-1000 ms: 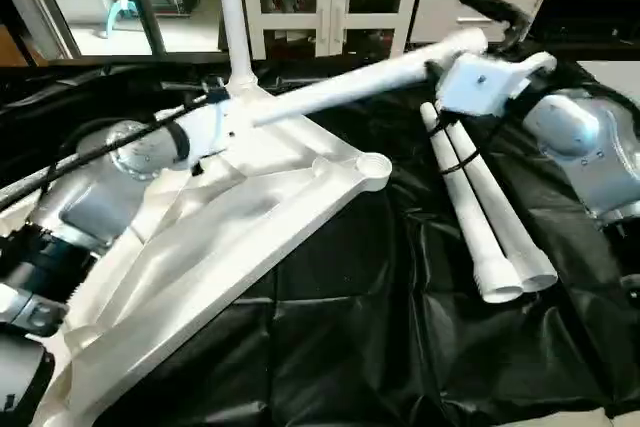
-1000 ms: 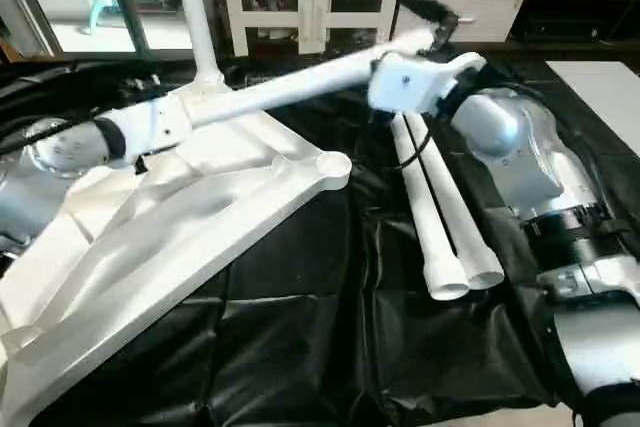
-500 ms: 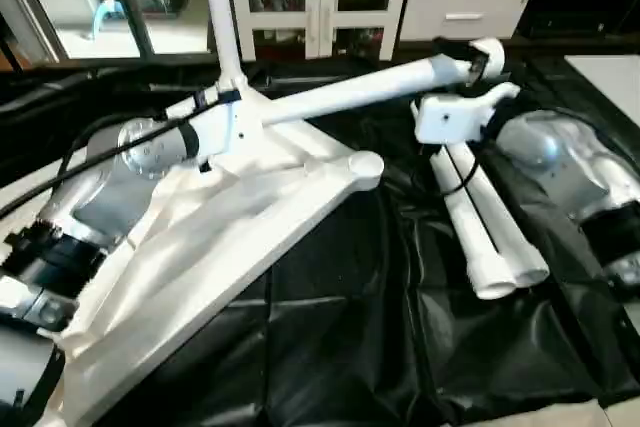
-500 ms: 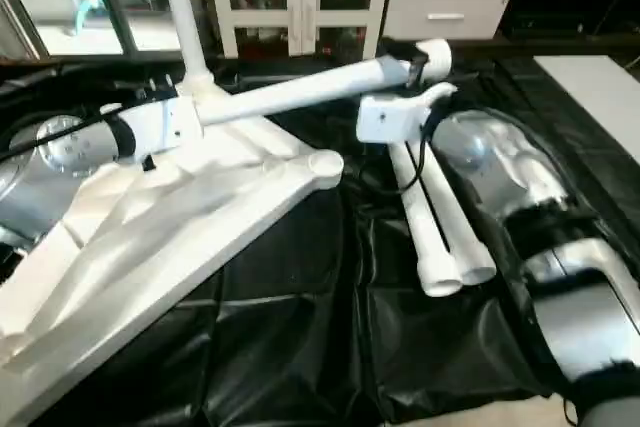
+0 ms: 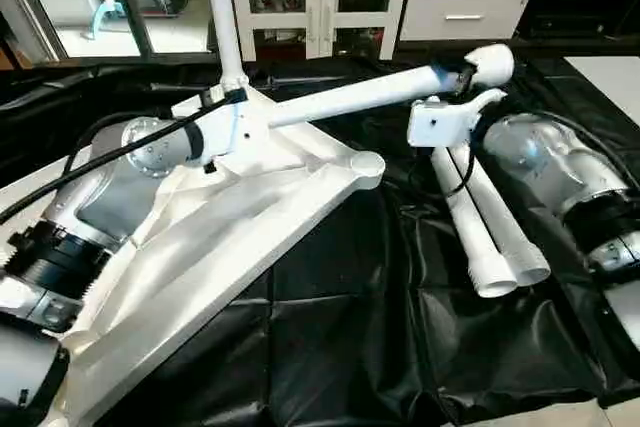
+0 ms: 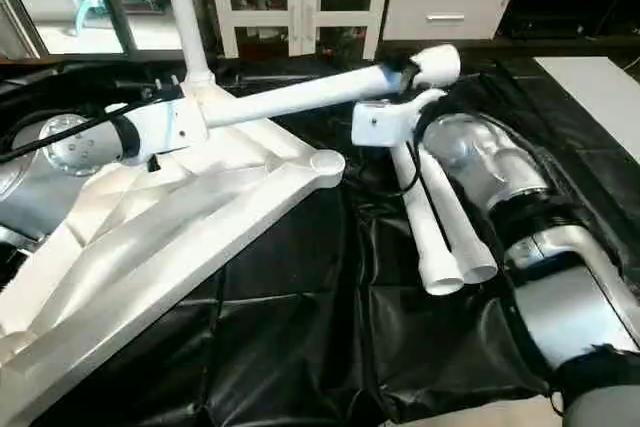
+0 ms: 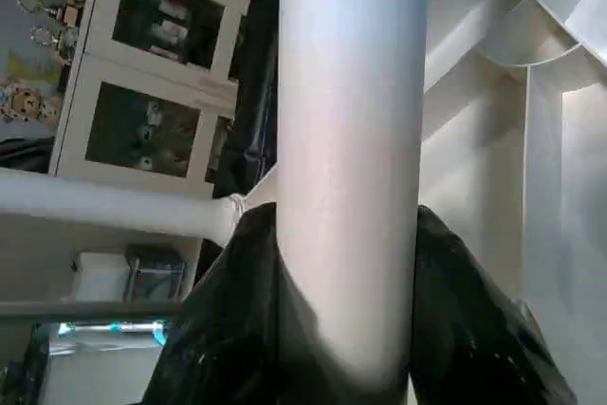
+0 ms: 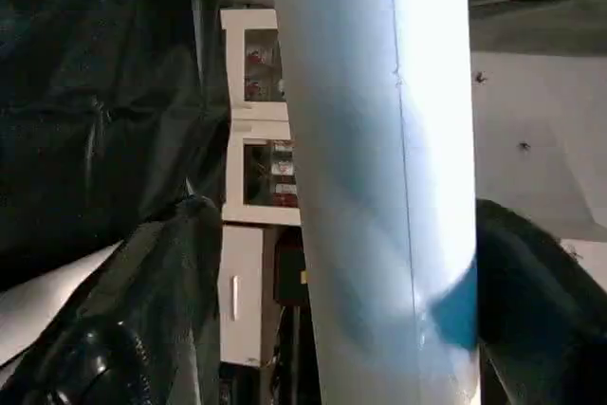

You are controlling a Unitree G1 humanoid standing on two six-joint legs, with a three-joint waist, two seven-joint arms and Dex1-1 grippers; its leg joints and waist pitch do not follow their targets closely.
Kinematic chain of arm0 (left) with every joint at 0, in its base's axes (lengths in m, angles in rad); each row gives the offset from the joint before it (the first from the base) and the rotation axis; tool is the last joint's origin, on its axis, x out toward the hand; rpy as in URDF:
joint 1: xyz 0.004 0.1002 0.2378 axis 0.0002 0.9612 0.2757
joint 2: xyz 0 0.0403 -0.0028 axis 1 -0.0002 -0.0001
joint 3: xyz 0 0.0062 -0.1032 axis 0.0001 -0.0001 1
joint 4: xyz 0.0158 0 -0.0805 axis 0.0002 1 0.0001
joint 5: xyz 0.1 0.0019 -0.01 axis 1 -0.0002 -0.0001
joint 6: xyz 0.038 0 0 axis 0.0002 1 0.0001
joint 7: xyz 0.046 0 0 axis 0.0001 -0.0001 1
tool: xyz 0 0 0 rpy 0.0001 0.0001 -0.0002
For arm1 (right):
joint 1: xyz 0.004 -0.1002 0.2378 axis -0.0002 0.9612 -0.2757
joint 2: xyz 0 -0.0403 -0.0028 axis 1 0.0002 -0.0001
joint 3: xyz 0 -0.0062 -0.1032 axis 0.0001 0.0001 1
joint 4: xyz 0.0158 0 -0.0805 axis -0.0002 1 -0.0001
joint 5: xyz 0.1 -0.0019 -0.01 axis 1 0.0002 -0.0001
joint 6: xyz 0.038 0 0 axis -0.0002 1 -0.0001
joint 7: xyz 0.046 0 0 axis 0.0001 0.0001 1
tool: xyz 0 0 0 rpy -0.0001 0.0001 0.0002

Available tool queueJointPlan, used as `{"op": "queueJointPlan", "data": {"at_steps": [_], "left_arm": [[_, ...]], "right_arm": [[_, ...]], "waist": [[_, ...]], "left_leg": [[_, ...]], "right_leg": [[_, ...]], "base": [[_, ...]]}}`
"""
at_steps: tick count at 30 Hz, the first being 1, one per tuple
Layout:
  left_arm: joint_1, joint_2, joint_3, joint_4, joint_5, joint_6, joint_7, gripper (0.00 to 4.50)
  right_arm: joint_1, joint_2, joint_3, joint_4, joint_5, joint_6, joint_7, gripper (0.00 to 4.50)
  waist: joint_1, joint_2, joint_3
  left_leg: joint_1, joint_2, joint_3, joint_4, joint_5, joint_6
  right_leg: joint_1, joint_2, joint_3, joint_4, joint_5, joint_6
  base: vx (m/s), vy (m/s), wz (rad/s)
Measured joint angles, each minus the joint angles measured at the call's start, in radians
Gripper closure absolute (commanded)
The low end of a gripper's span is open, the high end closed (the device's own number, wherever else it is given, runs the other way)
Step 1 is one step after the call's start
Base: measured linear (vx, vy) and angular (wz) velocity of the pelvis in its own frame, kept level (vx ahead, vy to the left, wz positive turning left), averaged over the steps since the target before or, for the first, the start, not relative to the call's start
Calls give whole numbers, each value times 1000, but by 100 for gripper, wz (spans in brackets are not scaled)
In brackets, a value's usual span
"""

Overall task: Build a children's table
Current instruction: Insert table leg to table base

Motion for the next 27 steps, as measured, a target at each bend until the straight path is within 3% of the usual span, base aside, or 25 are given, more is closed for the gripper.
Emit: {"op": "queueJointPlan", "data": {"at_steps": [13, 27], "left_arm": [[6, -5, 16, -14, 10, 13, -15, 309], [9, -11, 16, -16, 26, 25, -36, 309]], "right_arm": [[-36, 11, 5, 65, -23, 38, -46, 37], [-36, 19, 4, 96, -2, 16, -32, 147]], "waist": [[-3, 0, 0], [-12, 0, 0]], "left_leg": [[0, 0, 0, 0, 0, 0], [0, 0, 0, 1, 1, 2]], "right_leg": [[-1, 0, 0, 0, 0, 0], [0, 0, 0, 1, 2, 0]], "base": [[0, 0, 0], [0, 0, 0]]}}
